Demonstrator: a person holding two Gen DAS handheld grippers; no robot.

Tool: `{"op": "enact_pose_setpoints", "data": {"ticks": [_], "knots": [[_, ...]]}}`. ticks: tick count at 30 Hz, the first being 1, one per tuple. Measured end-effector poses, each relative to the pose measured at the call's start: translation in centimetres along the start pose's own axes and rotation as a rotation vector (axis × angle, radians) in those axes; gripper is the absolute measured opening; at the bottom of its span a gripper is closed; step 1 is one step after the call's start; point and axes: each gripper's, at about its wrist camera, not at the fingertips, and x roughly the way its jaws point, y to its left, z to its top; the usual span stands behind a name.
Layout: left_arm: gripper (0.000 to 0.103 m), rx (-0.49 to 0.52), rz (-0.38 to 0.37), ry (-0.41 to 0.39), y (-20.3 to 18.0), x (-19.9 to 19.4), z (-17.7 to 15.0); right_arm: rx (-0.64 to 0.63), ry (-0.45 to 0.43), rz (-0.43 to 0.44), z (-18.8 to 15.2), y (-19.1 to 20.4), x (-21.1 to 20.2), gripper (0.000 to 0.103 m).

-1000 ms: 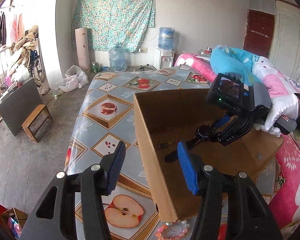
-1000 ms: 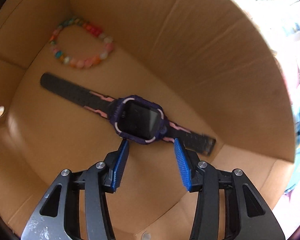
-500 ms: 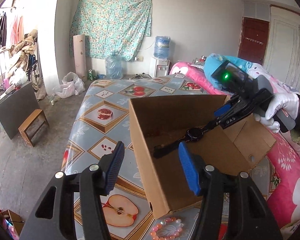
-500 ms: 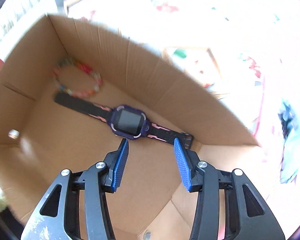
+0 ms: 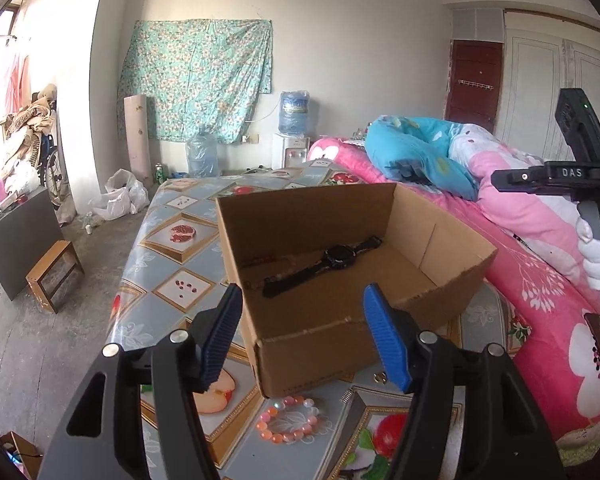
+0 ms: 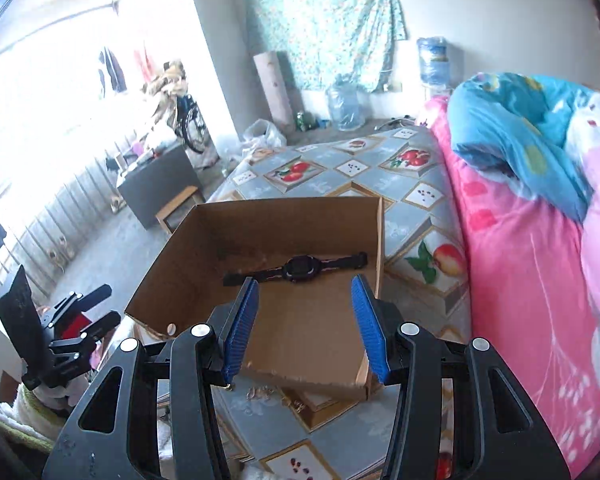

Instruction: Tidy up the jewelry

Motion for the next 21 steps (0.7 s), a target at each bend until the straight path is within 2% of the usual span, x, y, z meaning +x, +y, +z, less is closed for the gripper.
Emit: {"op": "enact_pose_setpoints", "data": {"ticks": [3, 6, 9, 13, 21], "knots": [[0.061, -0.011, -0.052, 0.046, -1.3, 0.3, -1.3, 0.087, -0.010, 0.032, -3.7, -0.6, -0.4, 0.047], [0.061, -0.028, -0.097, 0.099, -2.5, 1.4, -2.4, 0.174, 0.052, 0.058, -7.5, -0.5, 1.4, 0.048], [0.061, -0.014, -0.105, 0.114, -3.7, 2.2, -3.0, 0.219, 0.109, 0.072, -9.9, -0.5, 3.6, 0.044], [0.061, -0.020, -0.095, 0.129, -4.1, 3.5, -3.3, 0.242, 0.150, 0.078, -10.2, -0.5, 5.3, 0.034], [0.061, -0.055, -0.058, 0.135, -4.0, 4.7, -3.2, 0.270, 0.125, 0.088, -9.5, -0.5, 6.0, 0.033]]}}
